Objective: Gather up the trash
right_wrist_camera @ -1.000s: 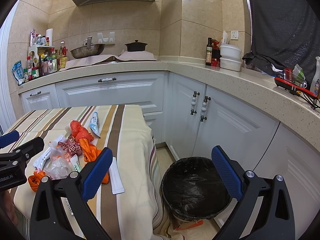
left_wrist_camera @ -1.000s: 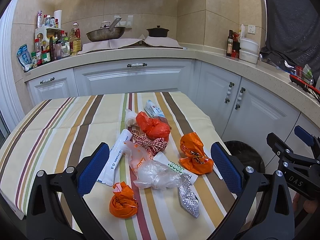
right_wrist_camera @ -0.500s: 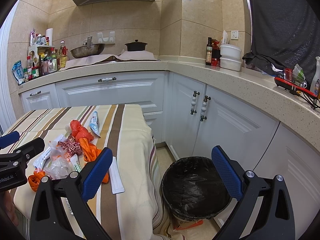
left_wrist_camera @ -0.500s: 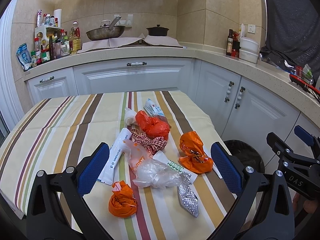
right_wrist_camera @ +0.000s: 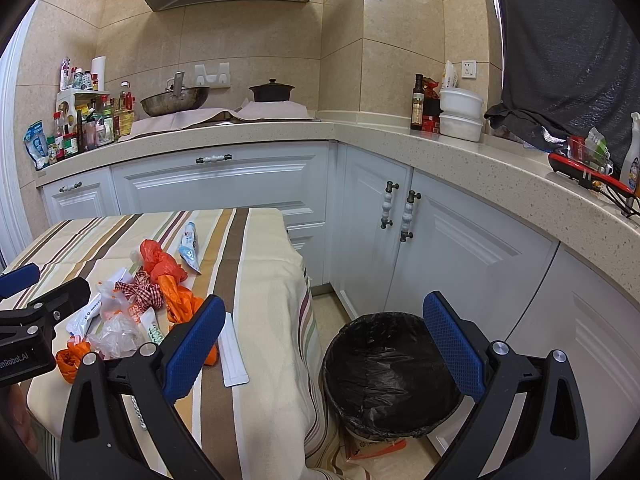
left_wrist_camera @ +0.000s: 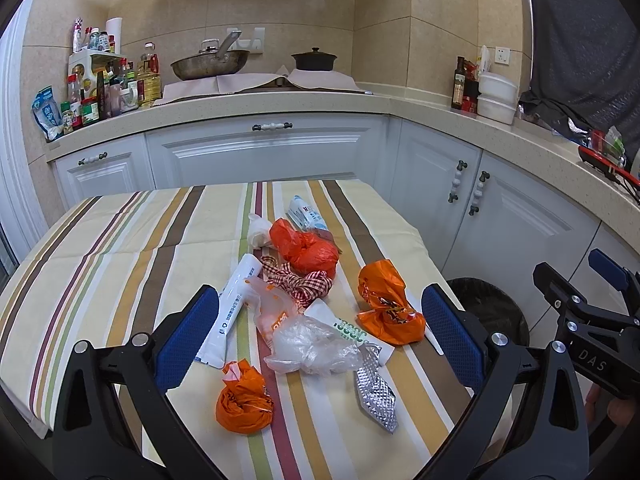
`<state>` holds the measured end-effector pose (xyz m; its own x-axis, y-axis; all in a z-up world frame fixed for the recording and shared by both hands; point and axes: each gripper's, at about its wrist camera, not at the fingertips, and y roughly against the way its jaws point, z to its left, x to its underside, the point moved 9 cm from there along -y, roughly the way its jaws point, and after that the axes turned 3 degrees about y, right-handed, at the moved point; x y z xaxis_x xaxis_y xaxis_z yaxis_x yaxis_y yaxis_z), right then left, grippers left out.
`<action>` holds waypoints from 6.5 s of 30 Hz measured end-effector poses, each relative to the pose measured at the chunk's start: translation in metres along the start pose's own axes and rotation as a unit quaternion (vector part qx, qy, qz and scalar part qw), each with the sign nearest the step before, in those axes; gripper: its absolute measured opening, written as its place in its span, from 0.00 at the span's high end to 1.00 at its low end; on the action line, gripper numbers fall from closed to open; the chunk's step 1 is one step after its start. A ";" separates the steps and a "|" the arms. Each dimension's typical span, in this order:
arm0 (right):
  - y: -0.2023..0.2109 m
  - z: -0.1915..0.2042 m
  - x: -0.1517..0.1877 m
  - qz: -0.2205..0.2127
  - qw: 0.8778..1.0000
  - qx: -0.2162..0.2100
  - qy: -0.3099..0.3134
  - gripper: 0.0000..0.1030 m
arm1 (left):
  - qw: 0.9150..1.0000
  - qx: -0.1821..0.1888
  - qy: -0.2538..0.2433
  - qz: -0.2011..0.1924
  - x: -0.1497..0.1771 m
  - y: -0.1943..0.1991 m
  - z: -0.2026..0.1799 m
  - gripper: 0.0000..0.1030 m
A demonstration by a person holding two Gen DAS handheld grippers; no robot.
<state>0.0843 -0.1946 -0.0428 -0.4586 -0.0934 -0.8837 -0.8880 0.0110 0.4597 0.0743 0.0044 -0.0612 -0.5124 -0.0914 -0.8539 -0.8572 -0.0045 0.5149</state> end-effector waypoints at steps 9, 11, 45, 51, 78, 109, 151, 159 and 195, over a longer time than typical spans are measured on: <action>0.000 0.001 0.000 0.002 1.000 -0.001 -0.001 0.06 | 1.000 -0.001 -0.002 0.005 0.005 -0.003 -0.001 0.04; 0.000 0.001 0.001 0.003 1.000 -0.002 0.000 0.06 | 1.000 -0.003 -0.003 0.007 0.007 -0.004 0.001 0.04; -0.021 0.140 0.088 0.078 0.976 -0.180 0.093 0.42 | 0.997 -0.030 0.018 0.065 0.073 0.003 0.078 0.22; -0.023 0.144 0.091 0.078 0.975 -0.186 0.095 0.45 | 0.998 -0.008 0.007 0.063 0.077 -0.003 0.068 0.30; -0.006 0.151 0.091 0.071 0.969 -0.219 0.094 0.90 | 0.998 0.003 0.017 0.061 0.080 0.008 0.076 0.61; -0.011 -0.048 0.041 0.006 1.000 -0.021 0.000 0.90 | 0.989 0.138 -0.048 0.013 0.011 -0.017 -0.099 0.61; -0.043 -0.076 0.029 -0.007 0.998 -0.019 -0.054 0.41 | 0.993 0.091 -0.048 0.056 0.003 -0.062 -0.123 0.42; -0.033 0.016 0.026 -0.003 0.995 -0.100 -0.010 0.41 | 0.999 0.019 -0.006 0.048 0.008 -0.029 -0.018 0.40; -0.032 0.197 0.064 0.073 0.960 -0.254 0.097 0.64 | 0.991 -0.072 0.059 0.099 0.069 -0.031 0.126 0.35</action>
<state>0.0768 -0.0052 -0.1310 -0.5190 -0.3113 -0.7961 -0.6614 -0.4437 0.6047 0.0591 0.1233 -0.1454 -0.6526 -0.2198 -0.7251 -0.7205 -0.1164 0.6837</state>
